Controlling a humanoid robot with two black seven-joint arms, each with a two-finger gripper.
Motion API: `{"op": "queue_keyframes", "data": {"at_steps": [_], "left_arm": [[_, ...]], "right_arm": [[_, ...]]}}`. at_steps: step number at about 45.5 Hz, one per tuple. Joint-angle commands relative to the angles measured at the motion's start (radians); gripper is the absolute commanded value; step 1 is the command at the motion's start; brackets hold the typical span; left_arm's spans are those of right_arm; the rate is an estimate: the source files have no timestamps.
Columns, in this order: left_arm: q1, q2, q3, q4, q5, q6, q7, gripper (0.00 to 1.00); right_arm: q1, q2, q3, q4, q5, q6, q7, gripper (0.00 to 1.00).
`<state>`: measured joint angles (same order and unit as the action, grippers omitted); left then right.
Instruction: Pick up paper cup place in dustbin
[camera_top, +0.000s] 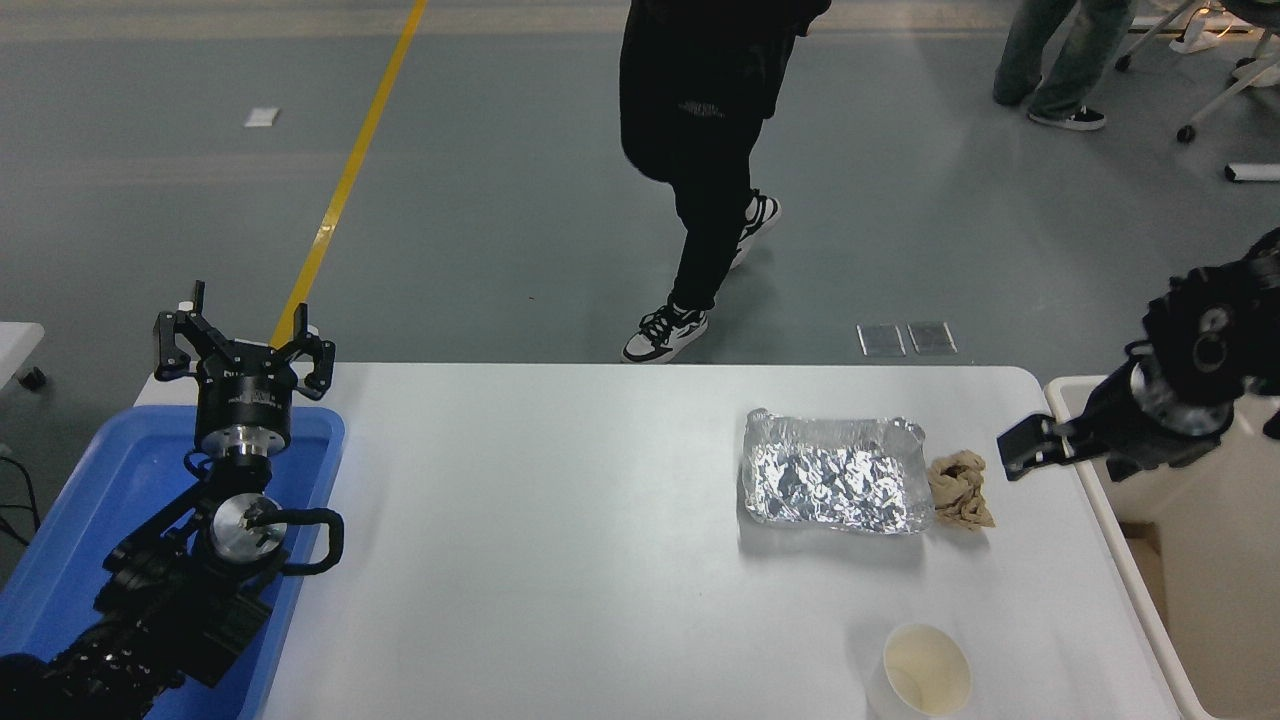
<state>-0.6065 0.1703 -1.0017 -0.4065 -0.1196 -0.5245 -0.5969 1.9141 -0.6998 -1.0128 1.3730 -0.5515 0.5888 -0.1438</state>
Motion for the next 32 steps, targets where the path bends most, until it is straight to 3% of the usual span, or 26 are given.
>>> {"op": "queue_keyframes", "data": {"at_steps": [1, 11, 32], "left_arm": [[0.001, 0.000, 0.000, 0.000, 0.000, 0.000, 0.000, 0.99], [-0.001, 0.002, 0.000, 0.000, 0.000, 0.000, 0.000, 0.99], [0.001, 0.000, 0.000, 0.000, 0.000, 0.000, -0.001, 0.99]], "right_arm": [[0.384, -0.026, -0.251, 0.181, 0.070, 0.083, 0.003, 1.00], [0.631, 0.057, -0.334, 0.291, 0.130, 0.197, 0.004, 1.00], [0.715, 0.244, -0.336, 0.372, 0.353, 0.197, 0.006, 1.00]]}}
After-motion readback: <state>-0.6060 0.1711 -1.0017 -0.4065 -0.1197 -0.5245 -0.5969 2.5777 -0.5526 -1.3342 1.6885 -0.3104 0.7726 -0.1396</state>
